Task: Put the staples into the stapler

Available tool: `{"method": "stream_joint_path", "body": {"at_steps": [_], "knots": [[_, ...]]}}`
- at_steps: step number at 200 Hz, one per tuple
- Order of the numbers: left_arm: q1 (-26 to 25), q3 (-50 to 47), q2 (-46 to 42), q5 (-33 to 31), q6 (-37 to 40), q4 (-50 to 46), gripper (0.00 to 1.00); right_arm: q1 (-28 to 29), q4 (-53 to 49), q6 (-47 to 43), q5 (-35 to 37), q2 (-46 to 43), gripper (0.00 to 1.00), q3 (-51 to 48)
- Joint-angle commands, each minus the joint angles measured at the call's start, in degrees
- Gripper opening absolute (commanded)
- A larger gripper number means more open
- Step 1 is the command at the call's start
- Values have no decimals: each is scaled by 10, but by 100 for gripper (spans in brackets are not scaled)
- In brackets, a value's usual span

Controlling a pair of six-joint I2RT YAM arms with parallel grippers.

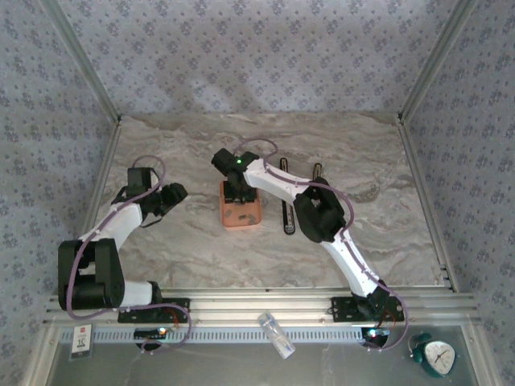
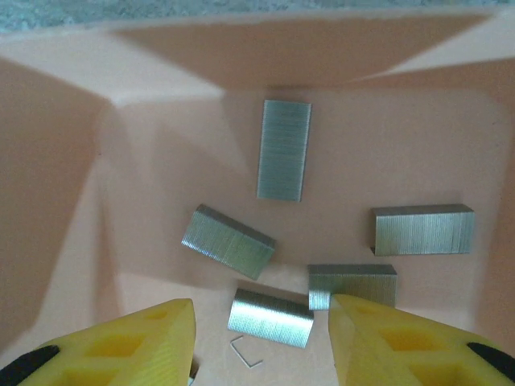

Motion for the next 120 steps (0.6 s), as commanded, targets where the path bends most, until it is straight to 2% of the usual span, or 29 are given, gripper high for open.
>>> {"method": "stream_joint_path", "body": {"at_steps": [1, 47, 120], "knots": [[5, 6, 8, 10, 14, 4, 57, 4, 5, 26, 30, 14, 48, -11], [6, 6, 14, 13, 15, 7, 57, 7, 22, 34, 35, 19, 43, -26], [6, 4, 16, 15, 15, 9, 57, 14, 9, 38, 48, 10, 40, -26]]}}
